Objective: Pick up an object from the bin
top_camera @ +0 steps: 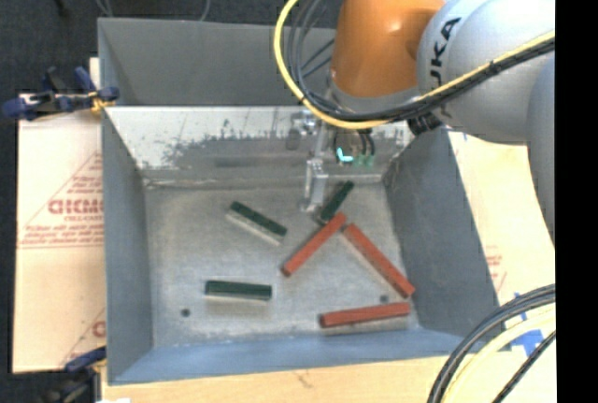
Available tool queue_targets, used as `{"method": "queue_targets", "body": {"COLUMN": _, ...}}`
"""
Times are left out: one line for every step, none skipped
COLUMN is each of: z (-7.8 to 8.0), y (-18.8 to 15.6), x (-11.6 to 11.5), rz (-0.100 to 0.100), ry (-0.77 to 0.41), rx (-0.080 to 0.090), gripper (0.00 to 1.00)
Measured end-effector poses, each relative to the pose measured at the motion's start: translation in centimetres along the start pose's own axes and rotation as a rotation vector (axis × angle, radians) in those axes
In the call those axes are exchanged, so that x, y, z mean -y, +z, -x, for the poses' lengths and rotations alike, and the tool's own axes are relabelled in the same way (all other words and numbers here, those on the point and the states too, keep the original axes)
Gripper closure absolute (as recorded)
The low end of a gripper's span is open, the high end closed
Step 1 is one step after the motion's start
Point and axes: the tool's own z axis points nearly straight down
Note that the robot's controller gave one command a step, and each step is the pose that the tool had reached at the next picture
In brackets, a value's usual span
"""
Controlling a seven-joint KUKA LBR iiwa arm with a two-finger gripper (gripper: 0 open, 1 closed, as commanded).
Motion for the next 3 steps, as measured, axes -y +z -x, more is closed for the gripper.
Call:
{"method": "queue_targets", "body": {"z": 0.2, "y": -0.5, "x": 0.0, "rz": 0.001, "ry": 0.0, "rx": 0.008, "gripper": 0.0}}
{"method": "queue_targets", "body": {"z": 0.6, "y": 6.5, "x": -1.8, "rz": 0.002, "ry": 0.083, "rx": 0.012, "gripper": 0.0}}
{"method": "queue_targets", "body": {"z": 0.5, "y": 9.0, "x": -2.7, "rz": 0.001, "ry": 0.146, "rx": 0.003, "gripper": 0.0}}
